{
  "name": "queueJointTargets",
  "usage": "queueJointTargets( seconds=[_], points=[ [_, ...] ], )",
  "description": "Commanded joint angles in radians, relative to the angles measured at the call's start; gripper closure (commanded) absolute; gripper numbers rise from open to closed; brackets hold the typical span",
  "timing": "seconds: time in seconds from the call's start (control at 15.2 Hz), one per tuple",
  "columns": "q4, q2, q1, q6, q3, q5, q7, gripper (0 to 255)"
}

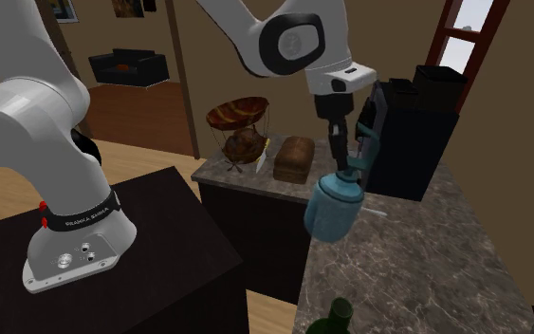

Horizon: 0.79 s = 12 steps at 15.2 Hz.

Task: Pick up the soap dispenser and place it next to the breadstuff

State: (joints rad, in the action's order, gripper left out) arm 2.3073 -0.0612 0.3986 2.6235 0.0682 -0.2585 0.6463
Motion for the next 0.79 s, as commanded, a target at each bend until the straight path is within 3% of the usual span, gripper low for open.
queueJointTargets(
  seconds=[0.0,0.73],
  points=[
    [-0.011,0.018,-0.001,-0.028,-0.002,0.008,-0.008,255],
    [-0.071,0.104,-0.006,-0.172,-0.007,0.043,-0.048,255]
  ],
)
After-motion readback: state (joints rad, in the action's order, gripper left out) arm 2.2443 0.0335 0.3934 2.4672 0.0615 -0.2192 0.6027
